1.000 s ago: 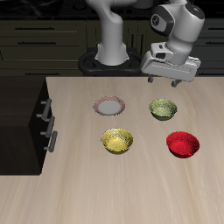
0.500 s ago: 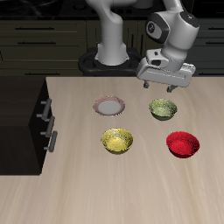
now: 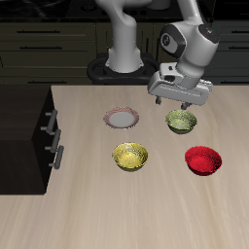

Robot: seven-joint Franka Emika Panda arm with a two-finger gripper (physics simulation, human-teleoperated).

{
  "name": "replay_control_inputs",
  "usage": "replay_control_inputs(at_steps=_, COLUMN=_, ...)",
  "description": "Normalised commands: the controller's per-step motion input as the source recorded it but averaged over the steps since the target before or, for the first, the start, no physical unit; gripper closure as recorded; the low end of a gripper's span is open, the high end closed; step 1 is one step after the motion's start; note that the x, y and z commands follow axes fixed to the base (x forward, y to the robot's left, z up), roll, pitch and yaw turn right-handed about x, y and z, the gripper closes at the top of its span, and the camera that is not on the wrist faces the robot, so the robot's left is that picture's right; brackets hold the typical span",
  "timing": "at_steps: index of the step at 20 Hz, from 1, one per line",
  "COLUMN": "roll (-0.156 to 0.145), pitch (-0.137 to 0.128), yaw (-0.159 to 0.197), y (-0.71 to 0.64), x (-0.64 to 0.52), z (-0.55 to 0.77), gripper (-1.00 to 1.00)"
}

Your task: Place the green bowl on top of the wooden cabinet

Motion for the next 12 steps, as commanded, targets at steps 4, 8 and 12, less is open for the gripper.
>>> replay_control_inputs(at_steps=4, roll=-0.005, pitch=0.021, yaw=0.011, y=-0.03, x=0.05, z=-0.17, gripper=-1.0)
replay_control_inputs(at_steps=8, roll=-0.014, pitch=0.041, yaw=-0.008, y=-0.02, x=0.0, z=-0.24, gripper=-1.0)
replay_control_inputs(at_steps=12, roll=0.032, pitch=0.043, yaw=-0.032, y=0.06, x=-0.01, z=-0.18, gripper=-1.0)
